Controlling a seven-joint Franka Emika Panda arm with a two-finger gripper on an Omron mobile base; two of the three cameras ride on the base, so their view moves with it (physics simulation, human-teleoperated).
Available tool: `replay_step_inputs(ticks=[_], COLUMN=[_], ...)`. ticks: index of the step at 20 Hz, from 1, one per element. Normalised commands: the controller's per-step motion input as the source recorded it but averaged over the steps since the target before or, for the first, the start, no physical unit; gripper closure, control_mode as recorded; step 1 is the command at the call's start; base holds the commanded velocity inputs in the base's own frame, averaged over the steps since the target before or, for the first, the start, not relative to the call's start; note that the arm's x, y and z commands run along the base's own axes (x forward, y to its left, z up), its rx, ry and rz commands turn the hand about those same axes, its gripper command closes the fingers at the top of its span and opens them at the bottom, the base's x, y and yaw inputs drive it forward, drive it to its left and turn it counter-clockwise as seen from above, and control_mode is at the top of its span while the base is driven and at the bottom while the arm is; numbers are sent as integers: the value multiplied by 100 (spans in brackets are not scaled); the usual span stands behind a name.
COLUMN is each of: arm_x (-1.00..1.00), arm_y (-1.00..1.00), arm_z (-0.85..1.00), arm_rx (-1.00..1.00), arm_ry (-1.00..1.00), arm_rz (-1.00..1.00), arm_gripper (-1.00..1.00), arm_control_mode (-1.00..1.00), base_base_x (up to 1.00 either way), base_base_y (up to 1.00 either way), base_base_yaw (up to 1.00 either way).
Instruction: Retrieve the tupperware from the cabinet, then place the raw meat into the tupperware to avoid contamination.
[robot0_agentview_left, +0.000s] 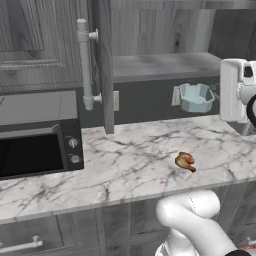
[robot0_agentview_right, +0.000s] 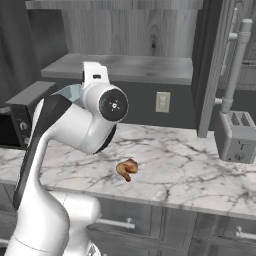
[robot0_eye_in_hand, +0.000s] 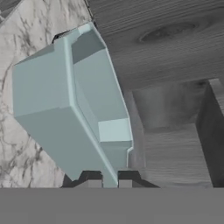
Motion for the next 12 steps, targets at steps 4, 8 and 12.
replay_step_inputs(ticks=[4, 8, 12], arm_x=[-41, -23, -1], arm_y=[17, 16, 4], arm_z=[-32, -41, -49], arm_rx=[0, 0, 0], arm_ry=[0, 0, 5], arm_rz=[-1, 0, 0], arm_gripper=[100, 100, 100], arm_control_mode=[-100, -100, -100], base_base_x=[0, 0, 0], base_base_y=[0, 0, 0], base_base_yaw=[0, 0, 0])
